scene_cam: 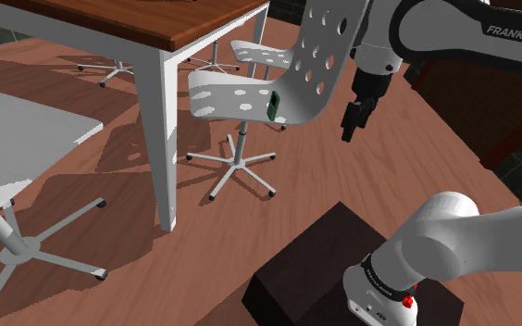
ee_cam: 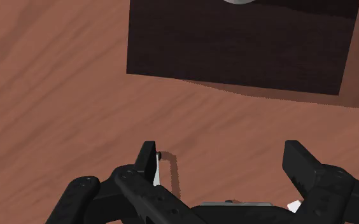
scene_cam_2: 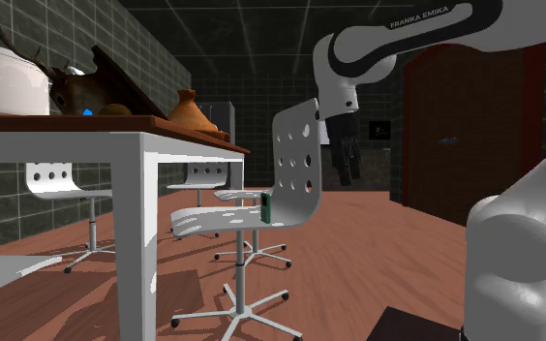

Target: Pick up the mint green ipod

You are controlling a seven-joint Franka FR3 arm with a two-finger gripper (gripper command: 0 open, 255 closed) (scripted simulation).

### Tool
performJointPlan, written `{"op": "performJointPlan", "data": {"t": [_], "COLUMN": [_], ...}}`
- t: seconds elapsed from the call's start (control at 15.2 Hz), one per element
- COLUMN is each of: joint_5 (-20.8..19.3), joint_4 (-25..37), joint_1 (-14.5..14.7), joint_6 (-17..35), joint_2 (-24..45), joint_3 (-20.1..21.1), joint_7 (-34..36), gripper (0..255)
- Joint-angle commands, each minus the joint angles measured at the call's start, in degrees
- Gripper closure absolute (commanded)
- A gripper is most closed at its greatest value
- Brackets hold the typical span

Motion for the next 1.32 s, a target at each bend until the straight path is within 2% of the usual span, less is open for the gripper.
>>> {"op": "performJointPlan", "data": {"t": [0.0, 0.59, 1.25], "joint_5": [0.00, -3.55, -1.66], "joint_4": [0.00, 10.89, 30.04], "joint_1": [0.00, 1.16, 2.20], "joint_6": [0.00, 9.27, 13.68], "joint_2": [0.00, 18.62, 40.76], "joint_3": [0.00, -6.56, -10.21], "joint_7": [0.00, -14.75, -30.75], "gripper": [0, 0, 0]}}
